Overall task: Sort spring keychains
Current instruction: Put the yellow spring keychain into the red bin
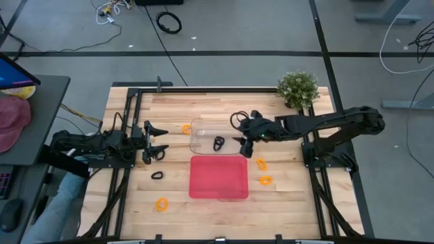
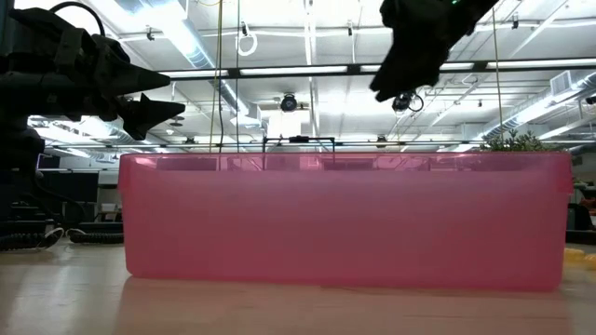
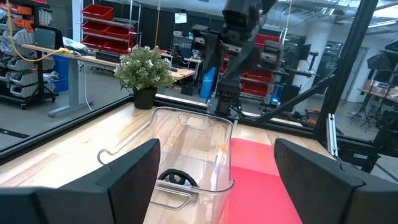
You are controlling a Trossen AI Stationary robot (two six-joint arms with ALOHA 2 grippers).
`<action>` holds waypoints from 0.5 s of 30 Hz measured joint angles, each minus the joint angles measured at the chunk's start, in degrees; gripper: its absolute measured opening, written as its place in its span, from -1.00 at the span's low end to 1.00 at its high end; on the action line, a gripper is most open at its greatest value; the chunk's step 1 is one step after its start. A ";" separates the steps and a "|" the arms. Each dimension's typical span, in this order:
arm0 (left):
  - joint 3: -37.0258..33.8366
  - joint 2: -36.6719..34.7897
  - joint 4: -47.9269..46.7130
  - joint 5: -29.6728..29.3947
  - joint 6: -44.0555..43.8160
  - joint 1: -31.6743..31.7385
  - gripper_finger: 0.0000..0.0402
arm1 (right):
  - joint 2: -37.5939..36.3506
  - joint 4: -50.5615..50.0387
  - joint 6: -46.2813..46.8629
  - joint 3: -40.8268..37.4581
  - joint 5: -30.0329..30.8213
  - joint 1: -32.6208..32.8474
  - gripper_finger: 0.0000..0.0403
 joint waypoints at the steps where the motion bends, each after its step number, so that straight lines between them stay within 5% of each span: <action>1: 0.02 0.00 0.00 0.00 0.00 0.00 0.60 | -0.50 -1.94 1.84 0.00 -0.03 0.63 0.02; 15: 0.00 0.00 0.00 0.00 0.00 0.00 0.60 | -0.52 -24.61 33.95 0.00 0.13 12.16 0.02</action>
